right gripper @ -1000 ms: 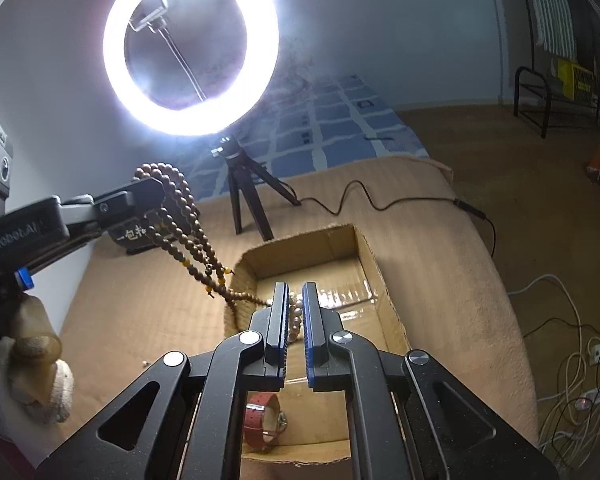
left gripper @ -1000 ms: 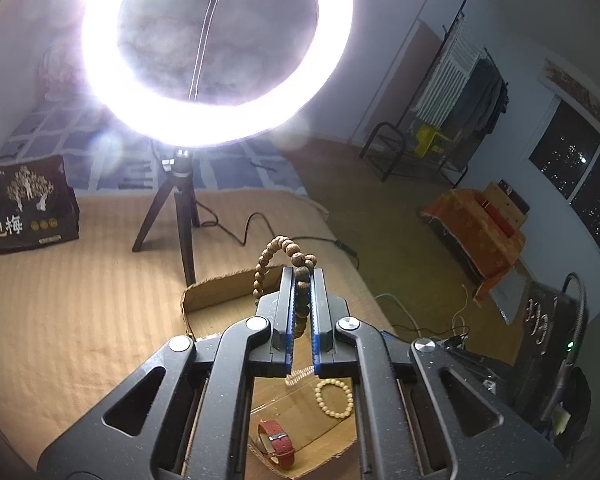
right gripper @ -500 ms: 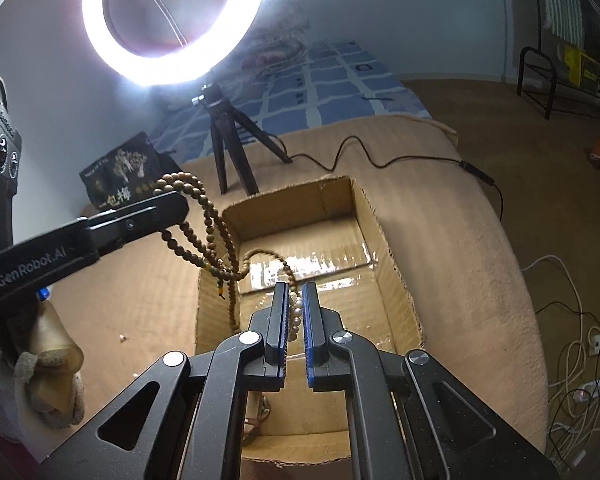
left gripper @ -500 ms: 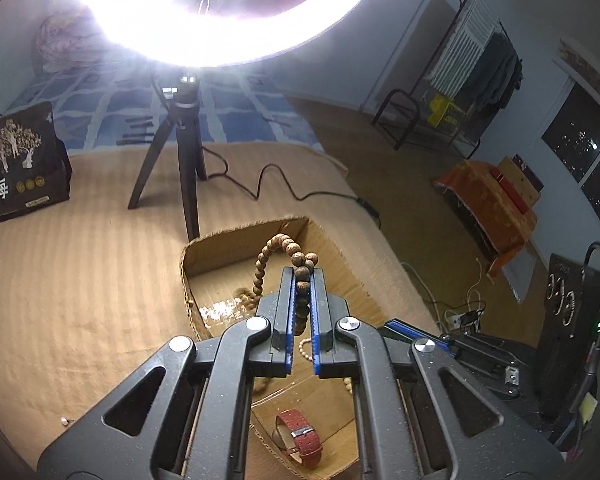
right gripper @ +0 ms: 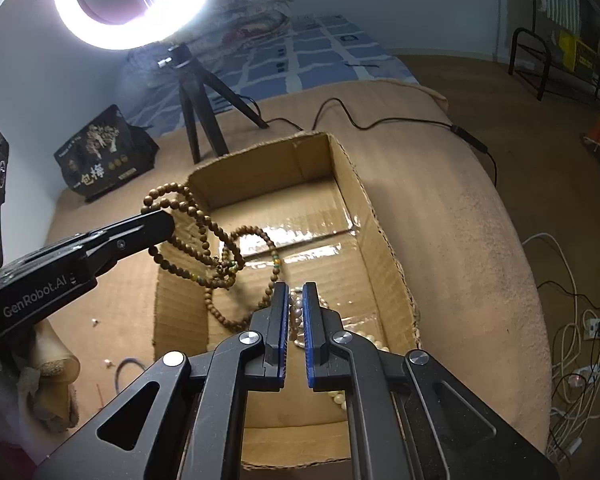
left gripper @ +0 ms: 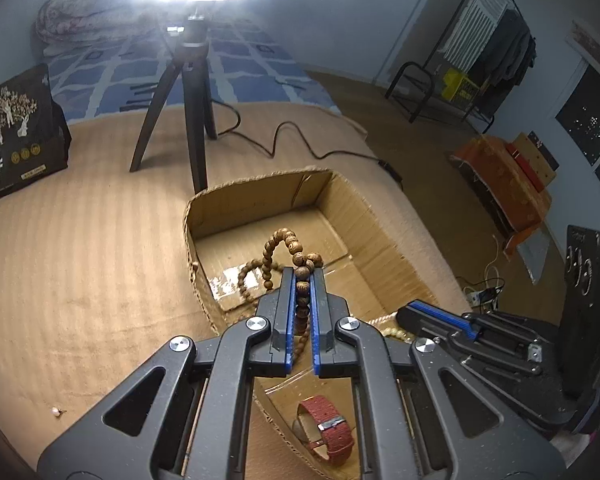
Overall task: Organize jewelry
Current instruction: 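Lower the strands into the box and open both tools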
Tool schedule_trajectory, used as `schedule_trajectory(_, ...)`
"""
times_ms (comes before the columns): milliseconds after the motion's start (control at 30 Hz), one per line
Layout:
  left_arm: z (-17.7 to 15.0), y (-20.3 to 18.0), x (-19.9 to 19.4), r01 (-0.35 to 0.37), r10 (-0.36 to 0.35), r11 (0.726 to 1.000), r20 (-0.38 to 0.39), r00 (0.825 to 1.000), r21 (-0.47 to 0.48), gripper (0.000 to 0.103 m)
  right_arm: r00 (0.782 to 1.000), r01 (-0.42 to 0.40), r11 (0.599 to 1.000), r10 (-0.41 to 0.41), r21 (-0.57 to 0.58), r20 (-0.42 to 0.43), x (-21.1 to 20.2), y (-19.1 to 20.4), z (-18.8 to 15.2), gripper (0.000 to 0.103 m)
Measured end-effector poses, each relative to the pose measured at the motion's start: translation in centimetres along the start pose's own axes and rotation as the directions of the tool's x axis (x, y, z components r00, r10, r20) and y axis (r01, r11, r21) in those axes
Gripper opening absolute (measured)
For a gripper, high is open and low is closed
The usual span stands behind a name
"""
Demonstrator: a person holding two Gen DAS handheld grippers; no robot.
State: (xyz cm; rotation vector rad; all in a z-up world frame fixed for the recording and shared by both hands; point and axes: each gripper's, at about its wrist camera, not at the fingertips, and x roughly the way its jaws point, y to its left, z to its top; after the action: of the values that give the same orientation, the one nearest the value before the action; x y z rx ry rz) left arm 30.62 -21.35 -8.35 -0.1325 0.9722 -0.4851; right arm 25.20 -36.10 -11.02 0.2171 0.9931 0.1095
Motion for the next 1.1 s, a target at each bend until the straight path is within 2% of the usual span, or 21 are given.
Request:
schedule_trajectory(433, -0.9, 0.5, 1.3, -0.021, 0.021, 1.0, -0.045, 0.999, -0.004, 0.004, 0.999, 0.018, 1.0, -0.018, -0.007, -0.047, 0.8, 0.3, -0.3, 0.006)
schedule_trajectory(467, -0.9, 0.6, 1.4, -0.026, 0.026, 1.0, -0.049, 0.998, -0.006, 0.01, 0.998, 0.025, 1.0, -0.025, -0.007, -0.049, 0.8, 0.3, -0.3, 0.012)
schedule_trajectory(500, -0.9, 0.7, 1.4, -0.03, 0.03, 0.999, -0.055, 0.998, -0.011, 0.023, 0.998, 0.03, 1.0, -0.03, -0.006, -0.05, 0.8, 0.3, -0.3, 0.024)
schedule_trajectory(533, -0.9, 0.7, 1.4, -0.029, 0.028, 0.999, -0.057, 0.998, -0.014, 0.03, 0.998, 0.033, 0.999, -0.033, -0.002, -0.051, 0.8, 0.2, -0.3, 0.032)
schedule_trajectory(567, -1.0, 0.8, 1.4, -0.026, 0.025, 1.0, -0.055, 0.998, -0.018, 0.039, 0.998, 0.035, 0.999, -0.035, 0.001, -0.052, 0.9, 0.2, -0.3, 0.045)
schedule_trajectory(600, -1.0, 0.9, 1.3, -0.028, 0.027, 0.999, -0.053, 0.998, -0.019, 0.041, 0.998, 0.037, 0.999, -0.037, 0.005, -0.051, 0.8, 0.2, -0.3, 0.052)
schedule_trajectory(1100, -1.4, 1.7, -0.9, -0.044, 0.043, 0.999, -0.038, 0.998, -0.021, 0.041, 0.997, 0.061, 0.998, -0.06, 0.017, -0.051, -0.3, 0.7, -0.6, 0.052)
